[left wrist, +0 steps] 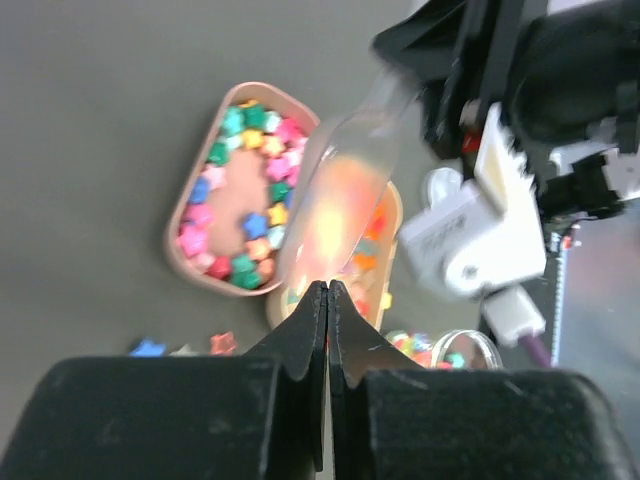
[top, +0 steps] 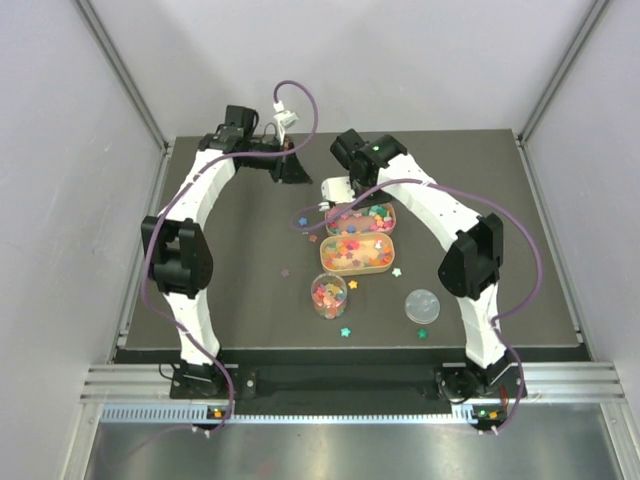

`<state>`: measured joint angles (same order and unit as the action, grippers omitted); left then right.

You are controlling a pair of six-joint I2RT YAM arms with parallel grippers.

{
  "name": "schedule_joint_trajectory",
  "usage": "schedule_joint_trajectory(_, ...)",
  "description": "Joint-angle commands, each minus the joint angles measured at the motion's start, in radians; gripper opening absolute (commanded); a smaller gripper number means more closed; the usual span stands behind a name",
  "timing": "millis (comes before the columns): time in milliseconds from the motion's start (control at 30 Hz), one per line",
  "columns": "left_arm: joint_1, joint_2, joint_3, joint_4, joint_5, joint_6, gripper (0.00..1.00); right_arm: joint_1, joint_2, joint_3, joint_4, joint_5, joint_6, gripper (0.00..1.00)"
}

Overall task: Pack the candies
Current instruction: Place the fake candies in the packing bottle, then adjust the spatula.

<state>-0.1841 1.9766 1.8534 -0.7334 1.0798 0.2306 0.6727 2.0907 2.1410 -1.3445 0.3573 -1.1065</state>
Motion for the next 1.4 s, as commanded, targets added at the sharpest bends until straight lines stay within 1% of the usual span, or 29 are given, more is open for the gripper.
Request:
schedule_joint_trajectory(0,-0.049,0.05,0.03,-0.006,0.048,-0.071,0.0,0.036,-0.009,0.048,0.057,-0.103,0.014,0.0)
schedule_joint_trajectory(33,-0.055,0.063,0.032,0.011,0.048,-0.103,0.0,0.042,-0.014,0.046,0.064,-0.119,0.02,0.0)
schedule_joint_trajectory(200,-0.098,0.084,0.038,0.054,0.034,-0.139,0.0,0.047,-0.032,0.057,0.113,-0.144,0.062,0.0)
schedule_joint_trajectory(400,-0.127,0.099,0.032,0.046,0.009,-0.125,0.0,0.047,-0.064,0.066,0.149,-0.172,0.137,0.0)
schedule_joint_trajectory(567,-0.127,0.119,0.02,0.034,-0.03,-0.1,0.0,0.051,-0.118,0.1,0.157,-0.196,0.163,0.0)
schedule_joint_trajectory(800,-0.135,0.149,0.039,0.045,-0.032,-0.109,0.0,0.053,-0.222,0.129,0.194,-0.354,0.237,0.0)
schedule_joint_trajectory(833,-0.137,0.156,0.046,0.046,-0.034,-0.108,0.0,0.051,-0.234,0.134,0.194,-0.426,0.258,0.0)
schedule_joint_trajectory(900,-0.141,0.159,0.05,0.052,-0.032,-0.114,0.0,0.054,-0.235,0.154,0.18,-0.466,0.267,0.0)
schedule_joint_trajectory(1067,-0.141,0.153,0.059,0.054,-0.04,-0.116,0.0,0.054,-0.198,0.145,0.166,-0.459,0.255,0.0)
schedule_joint_trajectory(1167,-0.137,0.128,0.076,0.022,-0.09,-0.068,0.0,0.036,-0.192,0.088,0.163,-0.428,0.234,0.0)
schedule_joint_trajectory(1200,-0.132,0.119,0.079,0.014,-0.119,-0.048,0.02,0.027,-0.19,0.073,0.163,-0.423,0.226,0.0)
schedule_joint_trajectory(1267,-0.111,0.082,0.061,0.026,-0.205,-0.033,0.09,-0.005,-0.196,0.006,0.177,-0.409,0.205,0.0)
schedule_joint_trajectory(1300,-0.103,0.065,0.04,0.046,-0.225,-0.027,0.13,-0.012,-0.196,-0.015,0.18,-0.39,0.186,0.0)
schedule_joint_trajectory(1333,-0.095,0.026,-0.018,0.111,-0.248,-0.028,0.24,-0.022,-0.198,-0.033,0.186,-0.388,0.178,0.0)
schedule_joint_trajectory(1367,-0.078,0.004,-0.052,0.142,-0.285,-0.033,0.27,-0.041,-0.201,-0.073,0.197,-0.386,0.171,0.0)
